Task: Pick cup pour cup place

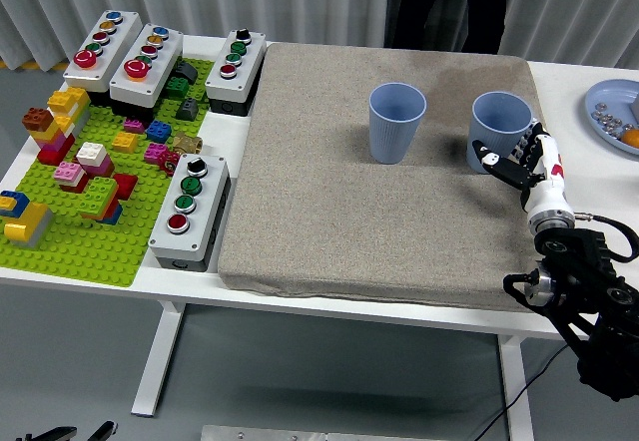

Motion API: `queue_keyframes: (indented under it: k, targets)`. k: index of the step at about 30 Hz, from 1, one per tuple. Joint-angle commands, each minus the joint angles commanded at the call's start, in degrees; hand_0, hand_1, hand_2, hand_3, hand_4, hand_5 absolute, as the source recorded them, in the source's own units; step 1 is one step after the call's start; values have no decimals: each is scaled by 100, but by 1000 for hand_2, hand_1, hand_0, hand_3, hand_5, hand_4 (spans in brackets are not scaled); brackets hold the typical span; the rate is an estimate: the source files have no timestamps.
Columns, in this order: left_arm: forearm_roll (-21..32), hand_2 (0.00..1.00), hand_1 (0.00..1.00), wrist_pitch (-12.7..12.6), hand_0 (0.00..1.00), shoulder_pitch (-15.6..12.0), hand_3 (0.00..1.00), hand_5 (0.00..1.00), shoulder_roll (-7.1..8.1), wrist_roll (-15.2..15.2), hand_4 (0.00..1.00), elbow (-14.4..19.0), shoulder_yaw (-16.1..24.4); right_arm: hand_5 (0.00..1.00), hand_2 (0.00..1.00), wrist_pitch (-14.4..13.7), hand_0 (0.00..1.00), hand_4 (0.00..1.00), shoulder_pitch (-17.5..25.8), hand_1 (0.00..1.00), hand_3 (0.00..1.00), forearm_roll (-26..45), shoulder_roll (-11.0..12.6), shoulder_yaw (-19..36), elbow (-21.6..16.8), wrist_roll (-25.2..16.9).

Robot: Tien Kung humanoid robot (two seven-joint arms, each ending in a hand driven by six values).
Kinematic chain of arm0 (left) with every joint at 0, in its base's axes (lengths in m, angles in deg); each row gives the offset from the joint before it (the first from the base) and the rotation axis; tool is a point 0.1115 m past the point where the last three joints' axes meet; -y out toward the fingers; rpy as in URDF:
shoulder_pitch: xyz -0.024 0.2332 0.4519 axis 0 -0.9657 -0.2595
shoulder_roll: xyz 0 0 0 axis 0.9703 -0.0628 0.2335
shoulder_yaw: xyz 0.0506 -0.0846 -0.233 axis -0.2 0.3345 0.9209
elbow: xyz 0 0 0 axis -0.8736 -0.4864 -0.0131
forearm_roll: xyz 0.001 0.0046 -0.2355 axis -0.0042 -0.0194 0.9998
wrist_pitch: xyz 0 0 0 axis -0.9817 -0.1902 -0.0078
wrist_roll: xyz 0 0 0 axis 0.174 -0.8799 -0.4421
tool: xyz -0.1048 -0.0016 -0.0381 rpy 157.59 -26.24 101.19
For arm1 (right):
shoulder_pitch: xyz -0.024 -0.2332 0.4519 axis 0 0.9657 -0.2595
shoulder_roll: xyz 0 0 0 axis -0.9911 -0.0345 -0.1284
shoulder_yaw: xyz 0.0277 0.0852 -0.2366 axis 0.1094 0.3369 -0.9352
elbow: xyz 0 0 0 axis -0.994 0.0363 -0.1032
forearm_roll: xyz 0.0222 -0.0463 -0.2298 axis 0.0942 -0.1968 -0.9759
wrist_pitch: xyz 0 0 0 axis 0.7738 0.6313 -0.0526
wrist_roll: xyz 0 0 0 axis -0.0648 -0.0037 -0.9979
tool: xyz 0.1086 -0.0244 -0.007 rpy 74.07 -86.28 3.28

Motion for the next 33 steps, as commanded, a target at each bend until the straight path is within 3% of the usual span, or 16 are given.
queue_keyframes:
  k: [9,10,15,16,32,33]
  targets:
    - [24,826,780,5,764,10,726,996,1,9,504,0,-27,2,525,81,782,587,-7,664,545,-56,19,54,-20,-80]
    - [28,825,780,5,765,10,727,996,2,10,505,0,-29,2,569,89,805,585,-8,692,685,-73,21,66,-34,-72]
    - [45,825,780,6,765,9,727,996,4,13,505,0,-41,2,569,176,805,585,-19,692,685,-207,41,120,-122,111]
    - [49,826,780,5,764,12,727,996,3,14,504,0,-41,31,728,183,843,748,-23,759,825,-225,51,118,-133,147]
    - [12,825,780,6,764,33,727,996,-5,8,504,0,-5,32,780,275,860,756,-8,779,846,-319,81,149,-130,336]
    - [11,824,780,6,763,34,727,996,-5,8,504,0,-6,42,820,277,864,774,-9,791,856,-325,81,150,-130,338]
